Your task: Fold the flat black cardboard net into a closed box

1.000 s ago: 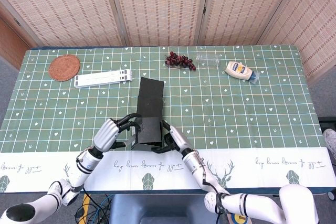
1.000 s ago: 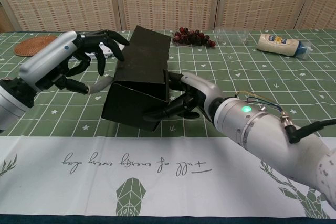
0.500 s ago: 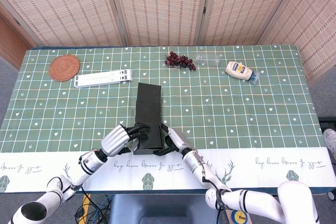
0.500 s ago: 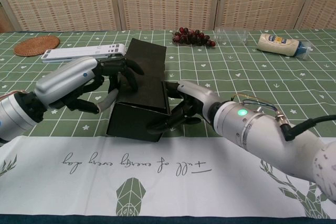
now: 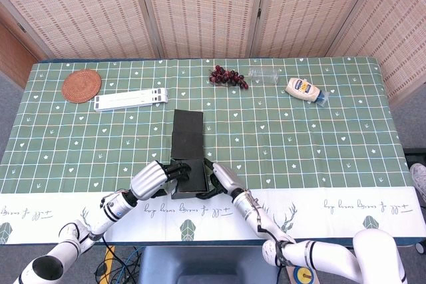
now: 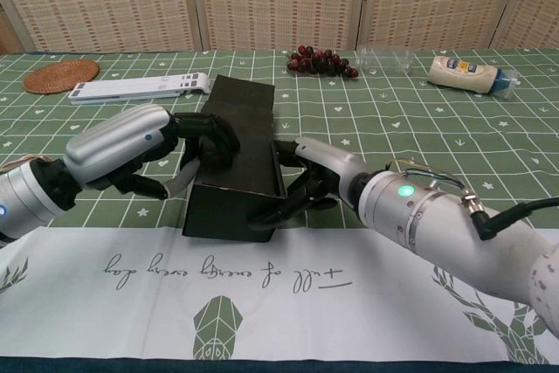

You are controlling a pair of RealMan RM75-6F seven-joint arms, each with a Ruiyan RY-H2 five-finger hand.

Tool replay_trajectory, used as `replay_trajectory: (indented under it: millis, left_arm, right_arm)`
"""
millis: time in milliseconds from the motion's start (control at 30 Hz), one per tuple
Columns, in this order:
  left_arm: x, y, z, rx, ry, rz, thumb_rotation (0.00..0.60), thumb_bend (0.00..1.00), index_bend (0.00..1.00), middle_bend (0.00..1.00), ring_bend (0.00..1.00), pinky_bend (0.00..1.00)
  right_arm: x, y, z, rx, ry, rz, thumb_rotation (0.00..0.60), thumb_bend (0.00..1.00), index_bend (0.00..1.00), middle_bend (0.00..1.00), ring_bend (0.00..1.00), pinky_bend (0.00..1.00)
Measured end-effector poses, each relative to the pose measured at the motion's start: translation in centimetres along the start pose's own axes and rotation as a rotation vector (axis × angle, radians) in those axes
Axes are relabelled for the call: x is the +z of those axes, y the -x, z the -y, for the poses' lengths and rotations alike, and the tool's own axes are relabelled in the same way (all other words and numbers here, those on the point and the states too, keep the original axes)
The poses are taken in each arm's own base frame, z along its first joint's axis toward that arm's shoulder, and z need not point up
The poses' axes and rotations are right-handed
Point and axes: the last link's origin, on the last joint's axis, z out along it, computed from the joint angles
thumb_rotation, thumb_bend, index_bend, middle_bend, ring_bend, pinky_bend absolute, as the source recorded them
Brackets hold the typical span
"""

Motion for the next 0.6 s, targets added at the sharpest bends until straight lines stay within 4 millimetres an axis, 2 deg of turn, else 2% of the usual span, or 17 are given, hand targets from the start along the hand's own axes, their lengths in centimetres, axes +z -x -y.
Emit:
replay_trajectory:
  millis: [600]
  left_arm:
    - [-1.7, 0.2, 0.7, 0.047, -0.015, 0.043, 0.600, 0.15, 0.44, 0.32, 0.57, 0.93]
  right_arm:
    - [-0.3, 0.2, -0.2, -0.019, 0.027, 0.010, 0.600, 0.58, 0.38, 0.45, 0.86, 1.00]
